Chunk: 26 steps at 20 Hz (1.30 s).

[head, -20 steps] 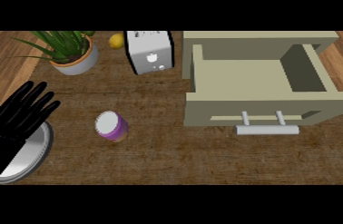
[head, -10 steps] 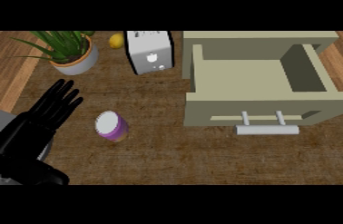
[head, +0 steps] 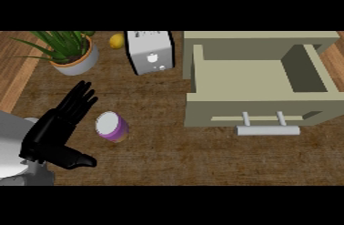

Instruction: Pick up the can, place it into the drawer and close the drawer

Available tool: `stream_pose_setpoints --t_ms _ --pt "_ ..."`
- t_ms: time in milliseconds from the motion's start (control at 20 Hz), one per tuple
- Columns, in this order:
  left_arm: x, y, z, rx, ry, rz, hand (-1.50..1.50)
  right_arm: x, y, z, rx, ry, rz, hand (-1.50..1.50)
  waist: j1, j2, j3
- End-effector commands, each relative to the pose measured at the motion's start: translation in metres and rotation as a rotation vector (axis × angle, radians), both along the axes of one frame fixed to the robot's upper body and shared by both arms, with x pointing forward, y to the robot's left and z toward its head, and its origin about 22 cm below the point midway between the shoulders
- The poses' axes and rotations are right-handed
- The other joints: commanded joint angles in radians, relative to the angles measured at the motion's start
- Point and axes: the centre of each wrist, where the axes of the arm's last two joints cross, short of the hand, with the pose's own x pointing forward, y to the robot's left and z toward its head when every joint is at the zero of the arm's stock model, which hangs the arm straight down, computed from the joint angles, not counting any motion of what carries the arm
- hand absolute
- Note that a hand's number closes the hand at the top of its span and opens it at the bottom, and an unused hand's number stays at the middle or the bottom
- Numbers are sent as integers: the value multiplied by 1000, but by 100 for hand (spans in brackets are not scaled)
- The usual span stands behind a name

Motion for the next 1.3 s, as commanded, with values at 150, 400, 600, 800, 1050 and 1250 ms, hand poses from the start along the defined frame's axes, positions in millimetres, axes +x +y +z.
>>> stream_pose_setpoints --t_ms 150,400,600,800,1050,1250 --pt "-8 2 -45 31 16 58 -150 -3 -6 8 -14 11 -16 -150 3 0 0" --pt "-10 -4 -83 27 12 98 -150 -12 -15 -3 8 -2 -3 -150 -1 0 0" --pt "6 16 -89 46 28 112 -150 -26 -36 1 -14 0 -2 -150 -4 0 0" --pt "5 15 -110 51 45 120 -150 -26 -8 -13 -17 17 12 -150 -2 0 0" --pt "15 47 -139 37 59 125 -150 -15 -6 11 -5 -3 15 -150 -10 3 -1" --pt "12 60 -139 26 83 127 -150 -23 7 9 -9 -11 -3 -150 -6 1 -1"
